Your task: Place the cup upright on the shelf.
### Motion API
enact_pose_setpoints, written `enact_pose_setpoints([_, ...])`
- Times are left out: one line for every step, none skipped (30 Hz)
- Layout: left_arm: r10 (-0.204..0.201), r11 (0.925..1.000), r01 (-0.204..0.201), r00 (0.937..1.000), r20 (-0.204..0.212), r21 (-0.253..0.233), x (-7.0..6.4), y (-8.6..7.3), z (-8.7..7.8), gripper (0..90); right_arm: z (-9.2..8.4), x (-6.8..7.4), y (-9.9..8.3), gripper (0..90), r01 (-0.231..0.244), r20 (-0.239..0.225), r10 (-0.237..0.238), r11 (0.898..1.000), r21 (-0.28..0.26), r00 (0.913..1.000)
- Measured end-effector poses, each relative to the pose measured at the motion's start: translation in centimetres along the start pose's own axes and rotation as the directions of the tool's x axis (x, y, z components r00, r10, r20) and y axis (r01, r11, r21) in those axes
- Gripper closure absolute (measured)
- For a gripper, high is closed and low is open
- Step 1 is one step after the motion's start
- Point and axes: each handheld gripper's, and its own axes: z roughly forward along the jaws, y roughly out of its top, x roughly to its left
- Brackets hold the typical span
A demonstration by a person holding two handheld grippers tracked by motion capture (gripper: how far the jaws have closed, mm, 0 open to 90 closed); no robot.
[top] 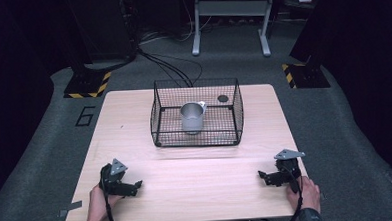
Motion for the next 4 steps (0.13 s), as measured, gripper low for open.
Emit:
enact_pose_setpoints([-0.018, 0.9996, 0.018, 0.9998, 0.002, -0.023, 0.07, -0.24, 0.1, 0.1, 0.0, 0.0, 0.0, 0.0, 0.0, 0.0, 0.0, 1.0, 0.0, 1.0])
enact_pose_setpoints([-0.029, 0.9989, 0.029, 0.9995, 0.011, -0.036, 0.22, -0.46, 0.14, 0.0, 0.0, 0.0, 0.0, 0.0, 0.0, 0.0, 0.0, 1.0, 0.0, 1.0])
enact_pose_setpoints([-0.029, 0.9989, 0.029, 0.9995, 0.011, -0.036, 0.22, -0.46, 0.14, 0.0, 0.0, 0.0, 0.0, 0.0, 0.0, 0.0, 0.0, 1.0, 0.0, 1.0])
enact_pose_setpoints([-0.034, 0.9989, 0.034, 0.9993, 0.013, -0.03, 0.25, -0.46, 0.07, 0.0, 0.0, 0.01, 0.0, 0.0, -0.001, 0.001, 0.001, 1.0, -0.001, 1.0])
